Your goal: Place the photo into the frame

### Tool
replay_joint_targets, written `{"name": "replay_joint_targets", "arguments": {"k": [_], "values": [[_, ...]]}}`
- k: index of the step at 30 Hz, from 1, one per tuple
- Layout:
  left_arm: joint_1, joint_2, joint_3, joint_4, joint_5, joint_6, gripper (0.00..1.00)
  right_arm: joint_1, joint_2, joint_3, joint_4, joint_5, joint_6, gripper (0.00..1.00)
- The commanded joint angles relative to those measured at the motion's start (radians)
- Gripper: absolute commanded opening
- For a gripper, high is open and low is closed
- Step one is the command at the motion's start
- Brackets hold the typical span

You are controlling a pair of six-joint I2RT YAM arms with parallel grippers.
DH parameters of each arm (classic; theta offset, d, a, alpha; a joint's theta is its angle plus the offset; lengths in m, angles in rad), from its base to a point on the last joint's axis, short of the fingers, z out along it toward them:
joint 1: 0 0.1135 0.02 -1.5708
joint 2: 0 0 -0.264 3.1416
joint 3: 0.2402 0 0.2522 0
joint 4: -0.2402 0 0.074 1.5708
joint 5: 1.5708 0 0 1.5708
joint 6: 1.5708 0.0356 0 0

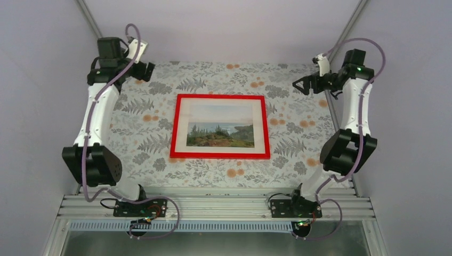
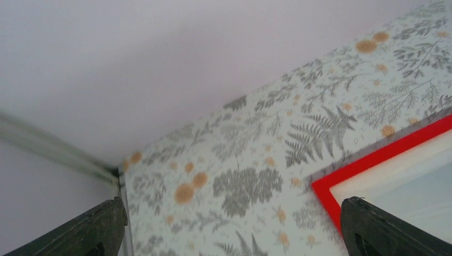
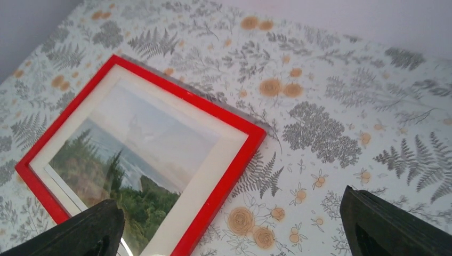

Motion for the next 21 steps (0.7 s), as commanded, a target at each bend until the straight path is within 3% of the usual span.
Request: {"name": "replay_joint_targets", "arguments": {"k": [1, 5, 12, 21], "values": [[0.072, -0.093, -0.134, -0.009, 0.065, -0.092, 1.00, -0.039, -0.126, -0.087, 0.054, -0.110, 0.059, 1.00], [0.116, -0.181, -0.302, 0.020, 0.065, -0.112, 1.00, -0.050, -0.264, -0.343, 0.198, -0.105, 0.104, 1.00], [0.151, -0.266, -0.514, 0.050, 0.057, -0.132, 1.00, -0.052, -0.372, -0.628, 0.295, -0.097, 0.128, 1.00], [0.154, -0.252, -0.543, 0.053, 0.047, -0.156, 1.00, -0.052, -0.399, -0.666, 0.270, -0.087, 0.105, 1.00]]}}
